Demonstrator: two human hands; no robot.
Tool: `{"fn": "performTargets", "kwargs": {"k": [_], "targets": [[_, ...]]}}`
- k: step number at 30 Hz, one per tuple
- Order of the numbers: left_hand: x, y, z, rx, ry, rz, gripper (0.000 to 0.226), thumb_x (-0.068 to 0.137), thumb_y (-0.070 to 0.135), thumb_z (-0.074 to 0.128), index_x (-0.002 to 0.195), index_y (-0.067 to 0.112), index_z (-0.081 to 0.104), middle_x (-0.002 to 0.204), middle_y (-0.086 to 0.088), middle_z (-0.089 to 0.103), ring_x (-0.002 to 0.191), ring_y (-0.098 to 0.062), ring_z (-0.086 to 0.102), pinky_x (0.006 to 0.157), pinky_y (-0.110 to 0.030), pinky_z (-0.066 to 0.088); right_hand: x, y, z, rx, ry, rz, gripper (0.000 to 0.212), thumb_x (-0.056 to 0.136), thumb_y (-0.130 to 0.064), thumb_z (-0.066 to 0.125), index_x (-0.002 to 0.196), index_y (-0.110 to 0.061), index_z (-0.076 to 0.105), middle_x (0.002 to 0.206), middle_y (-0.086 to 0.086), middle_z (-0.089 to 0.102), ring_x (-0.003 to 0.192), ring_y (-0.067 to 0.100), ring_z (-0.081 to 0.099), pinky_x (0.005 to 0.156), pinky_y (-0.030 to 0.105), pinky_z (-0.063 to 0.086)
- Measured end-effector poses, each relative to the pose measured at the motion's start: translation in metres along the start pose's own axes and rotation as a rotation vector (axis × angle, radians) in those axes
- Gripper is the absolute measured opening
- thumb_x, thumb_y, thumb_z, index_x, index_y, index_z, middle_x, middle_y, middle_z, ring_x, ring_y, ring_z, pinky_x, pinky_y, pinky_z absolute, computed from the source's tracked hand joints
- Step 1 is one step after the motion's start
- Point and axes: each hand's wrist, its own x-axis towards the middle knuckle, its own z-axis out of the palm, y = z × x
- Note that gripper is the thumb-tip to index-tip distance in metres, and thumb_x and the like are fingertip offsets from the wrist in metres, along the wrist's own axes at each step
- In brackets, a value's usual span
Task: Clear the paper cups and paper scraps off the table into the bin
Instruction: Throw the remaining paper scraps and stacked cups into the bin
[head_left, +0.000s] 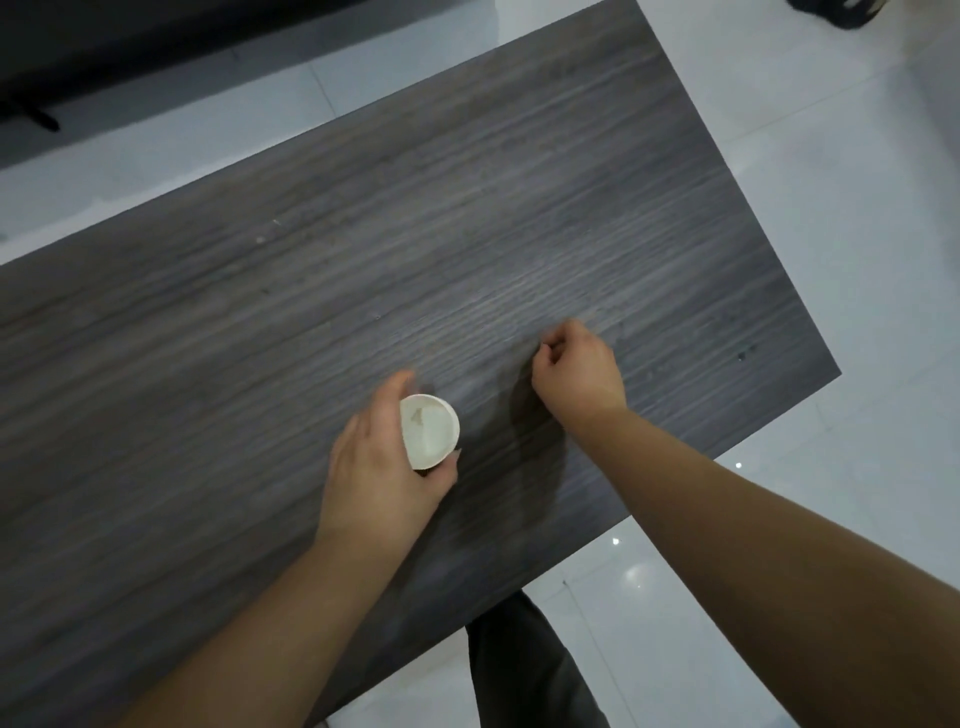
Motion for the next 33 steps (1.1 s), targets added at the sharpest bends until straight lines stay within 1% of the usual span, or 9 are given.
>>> {"fn": "performTargets", "kwargs": {"k": [4,7,10,13,17,20,24,29,33], "targets": [[-0.020,-0.020,-0.016,-0.025,-0.003,-0.056,0.076,0.070,0.041,0.098,0.128,0.040,0.048,0.115,0.015,0.062,0.107,-0.017,0.062,0.093,-0.051,0.058,-0.023,-0.010,-0.014,0.193,-0.056,0.049,0.008,0.101,-0.020,0.064,0.105,-0.015,0.069,0.088,0.000,0.069,0.086,0.021,0.070,0.085,0.045,0.060],[-0.032,-0.033,-0.030,0.006,0.009,-0.054,0.077,0.072,0.043,0.097,0.136,0.038,0.055,0.124,0.012,0.065,0.115,-0.018,0.059,0.102,-0.048,0.053,-0.071,-0.045,-0.022,0.318,-0.050,-0.049,0.004,0.099,-0.020,0.068,0.097,-0.023,0.068,0.081,-0.003,0.070,0.074,0.013,0.068,0.074,0.033,0.057],[-0.039,-0.048,-0.049,-0.106,-0.004,-0.041,0.083,0.072,0.041,0.098,0.146,0.036,0.060,0.130,0.013,0.059,0.117,-0.001,0.055,0.105,-0.031,0.049,-0.140,-0.095,-0.024,0.404,-0.278,-0.286,0.004,0.096,-0.031,0.067,0.098,-0.035,0.067,0.086,-0.007,0.071,0.077,0.011,0.071,0.069,0.024,0.059],[-0.048,-0.068,-0.075,-0.251,-0.078,-0.015,0.093,0.071,0.039,0.098,0.153,0.042,0.054,0.131,0.019,0.051,0.112,0.015,0.055,0.097,-0.018,0.049,-0.193,-0.137,-0.012,0.238,-0.419,-0.504,0.008,0.097,-0.028,0.066,0.100,-0.035,0.065,0.085,-0.013,0.069,0.082,0.009,0.071,0.070,0.024,0.059],[-0.072,-0.096,-0.123,-0.267,-0.048,0.008,0.101,0.069,0.062,0.083,0.156,0.065,0.031,0.133,0.030,0.042,0.113,0.003,0.057,0.092,-0.030,0.055,-0.228,-0.179,0.020,-0.123,-0.359,-0.501,0.007,0.095,-0.038,0.070,0.095,-0.033,0.066,0.065,-0.016,0.059,0.066,0.005,0.060,0.063,0.030,0.053],[-0.098,-0.135,-0.165,-0.283,-0.004,-0.001,0.108,0.067,0.072,0.080,0.151,0.079,0.014,0.143,0.031,0.043,0.118,0.008,0.052,0.091,-0.023,0.050,-0.259,-0.214,0.053,-0.189,-0.320,-0.538,0.027,0.090,-0.054,0.070,0.080,-0.030,0.064,0.062,-0.020,0.058,0.060,0.007,0.055,0.057,0.029,0.045],[-0.149,-0.202,-0.215,-0.372,0.074,-0.058,0.101,0.068,0.072,0.081,0.154,0.064,0.029,0.149,0.031,0.054,0.128,0.008,0.056,0.100,-0.020,0.050,-0.315,-0.267,0.104,-0.178,-0.432,-0.669,0.015,0.096,-0.037,0.066,0.084,-0.029,0.060,0.067,-0.010,0.056,0.066,0.010,0.057,0.057,0.025,0.041],[-0.228,-0.291,-0.259,-0.435,0.190,-0.217,0.074,0.068,0.074,0.084,0.130,0.055,0.050,0.122,0.034,0.065,0.109,0.014,0.061,0.082,-0.003,0.044,-0.394,-0.314,0.173,-0.076,-0.685,-0.609,0.013,0.097,-0.027,0.054,0.087,-0.028,0.062,0.073,-0.012,0.062,0.071,0.008,0.059,0.065,0.026,0.045],[-0.289,-0.359,-0.290,-0.485,0.242,-0.293,0.069,0.071,0.072,0.086,0.129,0.047,0.056,0.122,0.029,0.069,0.112,0.005,0.067,0.091,-0.027,0.058,-0.462,-0.333,0.235,-0.032,-0.684,-0.614,0.018,0.103,-0.038,0.058,0.086,-0.032,0.060,0.085,-0.010,0.062,0.083,0.008,0.061,0.076,0.022,0.045]]}}
